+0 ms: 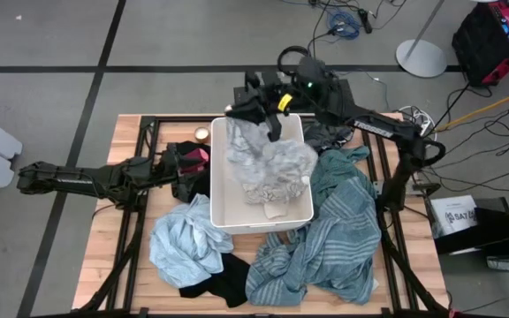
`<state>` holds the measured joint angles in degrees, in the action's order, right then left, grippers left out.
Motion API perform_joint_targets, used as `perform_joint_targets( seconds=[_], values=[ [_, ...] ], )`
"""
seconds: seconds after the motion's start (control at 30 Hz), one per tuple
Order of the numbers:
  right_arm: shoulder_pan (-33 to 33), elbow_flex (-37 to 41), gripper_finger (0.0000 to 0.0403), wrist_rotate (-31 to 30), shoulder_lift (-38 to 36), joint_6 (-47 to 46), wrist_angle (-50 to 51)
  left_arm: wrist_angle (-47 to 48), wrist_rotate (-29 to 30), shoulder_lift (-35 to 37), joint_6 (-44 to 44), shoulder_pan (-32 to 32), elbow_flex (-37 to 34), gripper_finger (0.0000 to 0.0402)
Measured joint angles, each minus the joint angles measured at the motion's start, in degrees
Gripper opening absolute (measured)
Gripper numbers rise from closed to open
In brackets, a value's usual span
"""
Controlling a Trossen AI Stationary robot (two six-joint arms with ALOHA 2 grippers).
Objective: Sort clothes
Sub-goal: Put the white patterned shirt into the laundry bin
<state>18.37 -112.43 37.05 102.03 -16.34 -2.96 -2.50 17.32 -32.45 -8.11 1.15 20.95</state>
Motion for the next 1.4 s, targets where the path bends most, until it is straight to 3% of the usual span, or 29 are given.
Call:
perform_joint_targets(
  seconds=[0.2, 0.4, 0.57, 0.77, 0.87, 1.0, 1.2, 1.4],
  values=[
    [0.6, -14.5, 0.0, 0.6, 5.0, 0.0, 4.5, 0.1, 0.0, 0.0, 0.9, 0.0, 0.0, 0.0188],
    [1.2, -16.4, 0.0, -0.4, 4.1, 4.2, 17.1, 0.2, -0.7, 0.0, 1.0, 0.0, 0.0, 0.0188],
    [1.9, -16.4, 0.0, -9.3, 2.2, 13.3, 33.9, 0.4, -0.8, 0.0, 1.0, 0.0, 0.0, 0.0188],
    [5.2, -16.4, 0.0, -26.1, -0.7, 20.4, 50.8, 0.5, -0.8, 0.0, -0.1, -0.1, 0.0, 0.0188],
    [6.8, -16.3, 0.0, -28.0, -0.7, 20.2, 55.5, 0.5, -0.8, 0.0, -0.1, -0.1, 0.0, 0.0188],
    [6.5, -12.3, 0.0, -25.8, 0.1, 20.0, 58.7, 0.5, -0.8, 0.0, -0.2, -0.1, 0.0, 0.0188],
    [4.9, 1.3, 0.0, -18.7, 0.3, 18.7, 58.5, 0.5, -0.8, 0.0, -0.4, -0.1, 0.0, 0.0188],
    [3.2, 14.7, 0.0, -18.6, 0.3, 16.5, 57.4, 1.9, -0.9, 0.0, -0.5, -0.1, 0.0, 0.0188]
  ],
)
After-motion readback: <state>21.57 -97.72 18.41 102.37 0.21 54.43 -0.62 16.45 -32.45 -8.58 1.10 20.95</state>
